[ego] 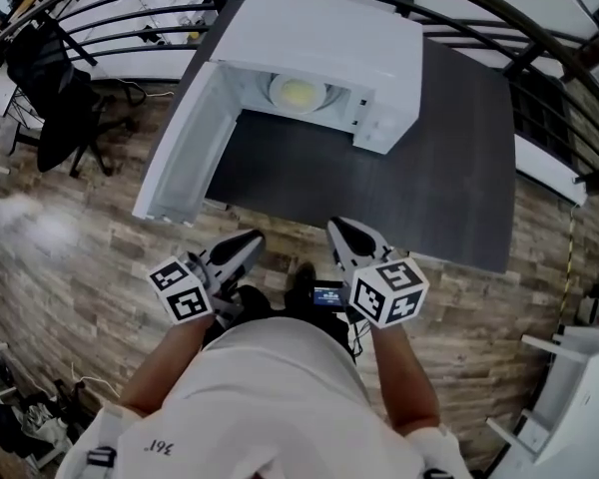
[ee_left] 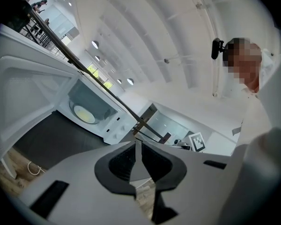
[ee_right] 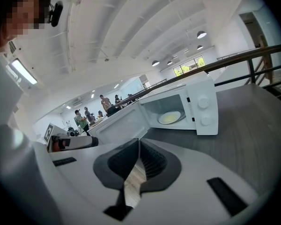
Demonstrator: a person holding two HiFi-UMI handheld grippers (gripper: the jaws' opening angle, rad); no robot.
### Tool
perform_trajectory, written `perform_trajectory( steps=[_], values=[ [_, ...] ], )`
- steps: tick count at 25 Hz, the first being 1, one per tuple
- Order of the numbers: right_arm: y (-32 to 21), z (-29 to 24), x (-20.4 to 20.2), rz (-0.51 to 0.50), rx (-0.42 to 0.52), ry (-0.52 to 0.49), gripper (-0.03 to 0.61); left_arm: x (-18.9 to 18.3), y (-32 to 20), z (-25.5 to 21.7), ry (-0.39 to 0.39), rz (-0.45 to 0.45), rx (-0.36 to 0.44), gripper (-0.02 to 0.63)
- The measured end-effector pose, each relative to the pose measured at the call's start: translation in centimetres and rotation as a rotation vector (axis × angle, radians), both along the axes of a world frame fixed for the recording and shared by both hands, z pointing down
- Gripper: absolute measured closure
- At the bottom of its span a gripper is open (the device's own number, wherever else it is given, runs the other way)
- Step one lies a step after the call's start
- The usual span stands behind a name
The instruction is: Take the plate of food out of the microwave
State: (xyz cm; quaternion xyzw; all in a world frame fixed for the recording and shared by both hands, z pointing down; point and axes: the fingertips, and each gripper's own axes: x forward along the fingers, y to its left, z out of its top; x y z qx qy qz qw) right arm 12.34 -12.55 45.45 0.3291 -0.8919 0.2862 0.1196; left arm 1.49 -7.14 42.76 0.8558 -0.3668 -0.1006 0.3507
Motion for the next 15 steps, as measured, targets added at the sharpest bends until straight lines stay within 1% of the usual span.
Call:
perform_trajectory(
  steps=[1, 5, 9, 12, 15],
  values=[
    [-0.3, 0.2, -0.1, -0.004, -0.008, -0.001, 0.568, 0.1, -0.4, 0.1, -0.001, -0.002, -0.002, 0.586],
    [-1.6, 1.2, -1.2, -0.019, -0.040, -0.005, 0.568, -0.3, -2.1, 0.6, -0.011, -0.001, -0.007, 0.584],
    [-2.8, 2.2, -2.7, -0.013, -0.059, 0.023, 0.568, -1.4, -4.3, 1.3, -0.022, -0.003, -0.005, 0.584],
    [-4.0, 2.6, -3.5, 0.027, -0.061, 0.031, 0.568, -2.5, -6.3, 1.8, -0.045, -0.006, 0.008, 0.584],
    [-5.2, 3.1, -4.4, 0.083, -0.070, 0.031, 0.568, -3.3, -8.1, 2.1, -0.071, 0.017, 0.028, 0.584]
  ],
)
